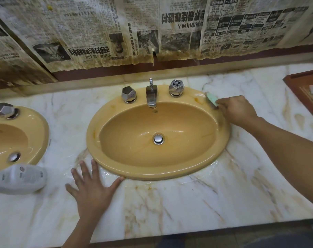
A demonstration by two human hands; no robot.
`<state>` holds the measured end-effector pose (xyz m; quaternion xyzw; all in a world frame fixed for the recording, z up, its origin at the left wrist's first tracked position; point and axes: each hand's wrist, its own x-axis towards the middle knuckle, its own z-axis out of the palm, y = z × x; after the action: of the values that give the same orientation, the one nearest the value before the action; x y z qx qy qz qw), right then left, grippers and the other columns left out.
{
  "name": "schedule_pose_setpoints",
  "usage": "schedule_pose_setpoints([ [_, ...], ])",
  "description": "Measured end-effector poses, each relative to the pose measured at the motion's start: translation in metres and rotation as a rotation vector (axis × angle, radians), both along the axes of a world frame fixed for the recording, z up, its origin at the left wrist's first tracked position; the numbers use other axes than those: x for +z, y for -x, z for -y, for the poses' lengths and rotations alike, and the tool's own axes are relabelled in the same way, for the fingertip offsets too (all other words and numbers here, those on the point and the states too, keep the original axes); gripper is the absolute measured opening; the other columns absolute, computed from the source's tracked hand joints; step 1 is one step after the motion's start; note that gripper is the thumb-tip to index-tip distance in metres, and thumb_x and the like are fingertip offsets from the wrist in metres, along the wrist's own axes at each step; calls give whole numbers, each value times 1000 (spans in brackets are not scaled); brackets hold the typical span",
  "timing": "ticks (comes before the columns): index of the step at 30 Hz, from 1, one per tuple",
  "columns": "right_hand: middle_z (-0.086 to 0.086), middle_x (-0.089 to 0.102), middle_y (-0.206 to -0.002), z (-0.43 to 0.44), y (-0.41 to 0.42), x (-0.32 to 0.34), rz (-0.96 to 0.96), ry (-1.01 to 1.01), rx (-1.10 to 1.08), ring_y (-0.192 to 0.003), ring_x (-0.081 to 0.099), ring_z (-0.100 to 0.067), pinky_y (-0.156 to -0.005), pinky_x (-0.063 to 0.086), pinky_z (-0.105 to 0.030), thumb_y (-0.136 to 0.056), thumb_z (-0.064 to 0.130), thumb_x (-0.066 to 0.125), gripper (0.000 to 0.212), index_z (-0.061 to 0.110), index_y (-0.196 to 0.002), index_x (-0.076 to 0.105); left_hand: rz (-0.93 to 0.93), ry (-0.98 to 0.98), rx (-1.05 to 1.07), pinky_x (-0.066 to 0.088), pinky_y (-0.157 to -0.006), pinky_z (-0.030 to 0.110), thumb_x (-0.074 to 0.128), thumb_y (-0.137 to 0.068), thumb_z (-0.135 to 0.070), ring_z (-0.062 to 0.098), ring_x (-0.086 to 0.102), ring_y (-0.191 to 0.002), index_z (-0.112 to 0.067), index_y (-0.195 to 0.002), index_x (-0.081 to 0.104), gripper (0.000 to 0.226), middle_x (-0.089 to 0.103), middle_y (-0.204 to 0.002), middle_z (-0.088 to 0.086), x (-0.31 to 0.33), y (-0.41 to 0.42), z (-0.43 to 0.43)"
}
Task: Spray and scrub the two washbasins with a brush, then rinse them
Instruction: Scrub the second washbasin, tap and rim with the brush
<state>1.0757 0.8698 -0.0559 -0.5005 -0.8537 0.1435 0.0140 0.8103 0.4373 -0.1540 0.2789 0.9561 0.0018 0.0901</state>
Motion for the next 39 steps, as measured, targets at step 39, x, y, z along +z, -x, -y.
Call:
schedule_pose_setpoints([
  [39,-5,67,-134,-23,-39,-24,-298,308,-286,-129,56,-25,-110,42,-31,-97,20,62,27,20,-120,75,10,19,-10,18,-110,75,22,-72,-100,40,5,-154,-21,-160,23,119,13,-167,14,1,0,-2],
])
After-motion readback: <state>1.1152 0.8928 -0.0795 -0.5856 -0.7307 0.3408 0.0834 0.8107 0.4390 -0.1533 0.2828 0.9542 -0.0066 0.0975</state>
